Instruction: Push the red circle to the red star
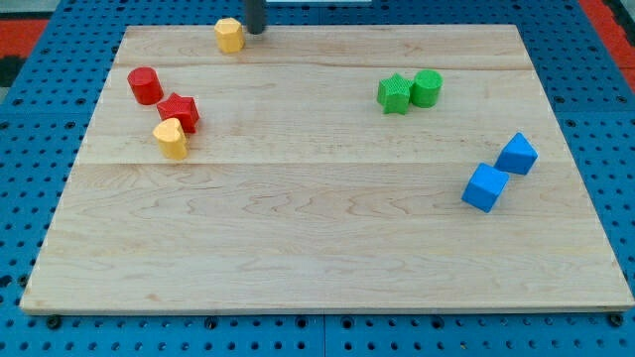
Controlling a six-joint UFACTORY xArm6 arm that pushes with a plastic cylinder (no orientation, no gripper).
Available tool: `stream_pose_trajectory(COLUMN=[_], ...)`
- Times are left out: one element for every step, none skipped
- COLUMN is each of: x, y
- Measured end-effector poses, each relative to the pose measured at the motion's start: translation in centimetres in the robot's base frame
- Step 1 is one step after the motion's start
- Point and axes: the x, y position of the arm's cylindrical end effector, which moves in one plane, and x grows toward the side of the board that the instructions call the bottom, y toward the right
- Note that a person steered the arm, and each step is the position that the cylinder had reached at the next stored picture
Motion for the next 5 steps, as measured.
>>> stream_pose_trajectory(x=[0.1,5.4,7.8,8.0,11.9], y=[-6.3,-6.8,-7.4,-11.1,-10.7])
